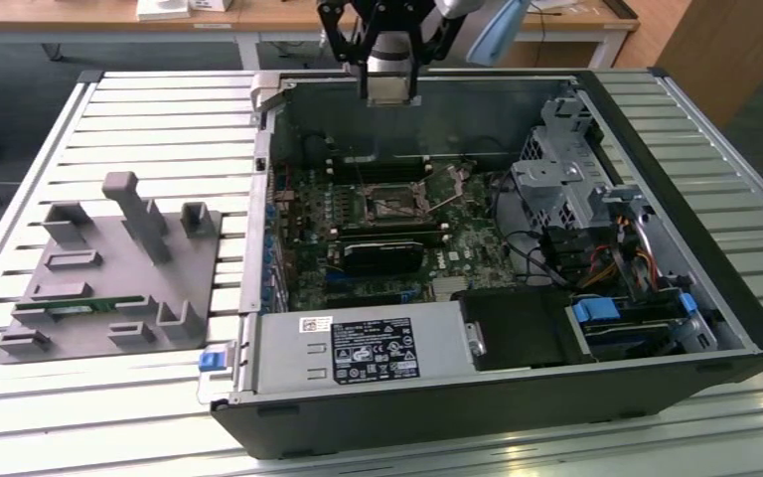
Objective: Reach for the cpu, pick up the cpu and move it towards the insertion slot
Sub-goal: 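Pick up the cpu and move it towards the insertion slot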
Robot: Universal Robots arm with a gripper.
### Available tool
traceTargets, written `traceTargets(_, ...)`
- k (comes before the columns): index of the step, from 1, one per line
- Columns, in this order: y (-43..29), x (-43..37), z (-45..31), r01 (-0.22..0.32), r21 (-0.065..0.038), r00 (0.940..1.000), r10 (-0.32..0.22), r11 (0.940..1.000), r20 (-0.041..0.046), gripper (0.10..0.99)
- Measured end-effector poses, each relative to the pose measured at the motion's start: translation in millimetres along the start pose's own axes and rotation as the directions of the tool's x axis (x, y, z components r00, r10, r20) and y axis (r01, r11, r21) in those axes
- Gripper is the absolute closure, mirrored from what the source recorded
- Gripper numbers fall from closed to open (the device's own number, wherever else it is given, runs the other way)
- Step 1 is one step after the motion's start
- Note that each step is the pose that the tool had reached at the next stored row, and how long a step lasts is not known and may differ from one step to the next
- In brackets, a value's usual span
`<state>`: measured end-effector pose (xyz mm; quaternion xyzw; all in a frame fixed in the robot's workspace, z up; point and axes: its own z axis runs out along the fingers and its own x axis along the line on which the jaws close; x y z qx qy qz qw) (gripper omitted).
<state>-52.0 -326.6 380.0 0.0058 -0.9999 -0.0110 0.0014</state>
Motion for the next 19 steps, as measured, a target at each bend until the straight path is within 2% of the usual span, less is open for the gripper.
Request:
traceTargets(4, 5.3, -14.3, 1.0, -0.001, 0.0, 1.0, 0.001, 1.0, 0.0001, 0.541)
traceTargets(11, 7.1, -27.3, 2.3, -0.006, 0.0, 1.0, 0.006, 1.0, 0.0002, 0.541)
traceTargets(14, 7.1, -30.2, 2.3, -0.007, 0.0, 1.0, 0.007, 1.0, 0.0002, 0.541)
traceTargets(19, 7.1, -30.2, 2.3, -0.007, 0.0, 1.0, 0.007, 1.0, 0.0002, 0.541)
